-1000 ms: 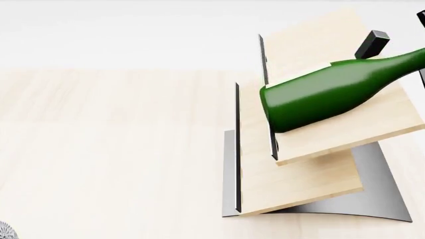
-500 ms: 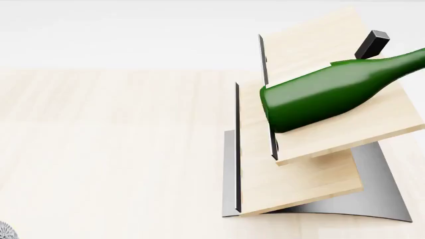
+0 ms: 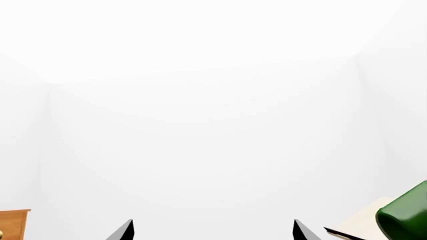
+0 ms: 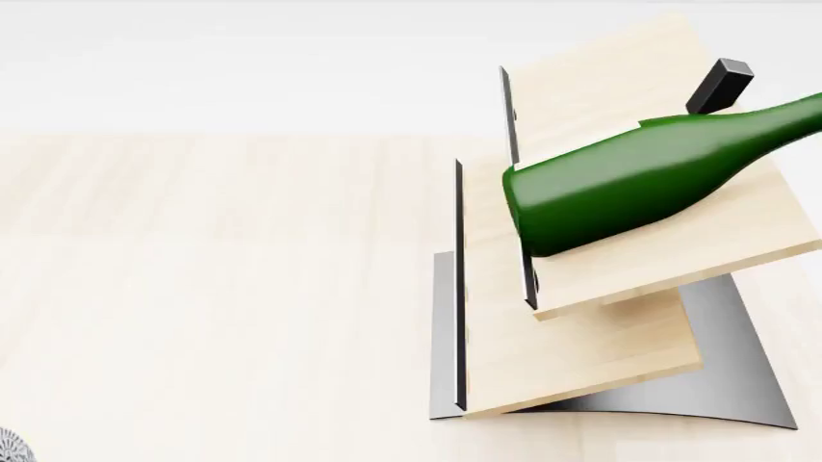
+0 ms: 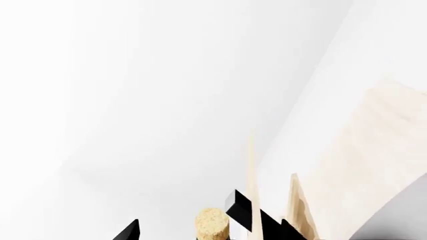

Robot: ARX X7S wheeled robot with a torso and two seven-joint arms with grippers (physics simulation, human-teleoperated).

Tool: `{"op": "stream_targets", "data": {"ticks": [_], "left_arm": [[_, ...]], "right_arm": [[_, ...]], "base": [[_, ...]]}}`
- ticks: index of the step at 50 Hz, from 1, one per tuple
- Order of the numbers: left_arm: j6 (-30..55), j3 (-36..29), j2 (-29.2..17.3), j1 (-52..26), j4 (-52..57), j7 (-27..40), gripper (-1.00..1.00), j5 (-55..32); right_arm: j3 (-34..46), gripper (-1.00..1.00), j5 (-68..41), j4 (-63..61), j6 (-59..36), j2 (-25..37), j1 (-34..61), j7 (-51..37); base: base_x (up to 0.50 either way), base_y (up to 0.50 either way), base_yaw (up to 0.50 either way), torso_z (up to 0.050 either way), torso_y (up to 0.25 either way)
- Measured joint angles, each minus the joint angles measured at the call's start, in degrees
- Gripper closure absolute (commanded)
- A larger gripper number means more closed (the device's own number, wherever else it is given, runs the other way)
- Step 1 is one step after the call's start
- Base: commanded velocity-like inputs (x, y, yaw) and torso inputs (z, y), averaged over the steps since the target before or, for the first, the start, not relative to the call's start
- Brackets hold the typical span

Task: Put the wine bottle on the wine rack.

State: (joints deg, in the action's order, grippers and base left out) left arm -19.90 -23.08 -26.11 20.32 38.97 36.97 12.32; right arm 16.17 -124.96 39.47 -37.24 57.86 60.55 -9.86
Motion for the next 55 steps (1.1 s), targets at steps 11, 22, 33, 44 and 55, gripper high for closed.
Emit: {"op": "stream_targets", "data": {"ticks": [11,22,33,44,55], "left_arm": [[0.14,-0.13,-0.07,0.03,0.12,0.14,-1.00,0.13],[0.19,-0.26,-0.16,0.12,0.22,0.31,-1.00,0.32],[0.27,-0.31,-0.25,0.26,0.40,0.52,-1.00,0.48],[0.39,-0.47,-0.30,0.19,0.43,0.61,-1.00,0.54],[0.52,-0.66,-0.35,0.06,0.48,0.65,-1.00,0.58]], "right_arm": [[-6.83,-1.00,10.16,-18.35,18.17,5.22,-13.46,-3.92],[-19.58,-1.00,32.99,-38.68,41.23,8.89,-36.43,-11.91],[-28.52,-1.00,55.51,-51.79,53.80,6.50,-53.67,-21.18],[-33.43,-1.00,68.45,-61.11,59.37,3.69,-63.98,-24.66],[-43.43,-1.00,73.19,-70.57,61.22,1.13,-73.33,-25.70]], "base": [[0.00,0.00,0.00,0.000,0.000],[0.00,0.00,0.00,0.000,0.000],[0.00,0.00,0.00,0.000,0.000],[0.00,0.00,0.00,0.000,0.000],[0.00,0.00,0.00,0.000,0.000]]}}
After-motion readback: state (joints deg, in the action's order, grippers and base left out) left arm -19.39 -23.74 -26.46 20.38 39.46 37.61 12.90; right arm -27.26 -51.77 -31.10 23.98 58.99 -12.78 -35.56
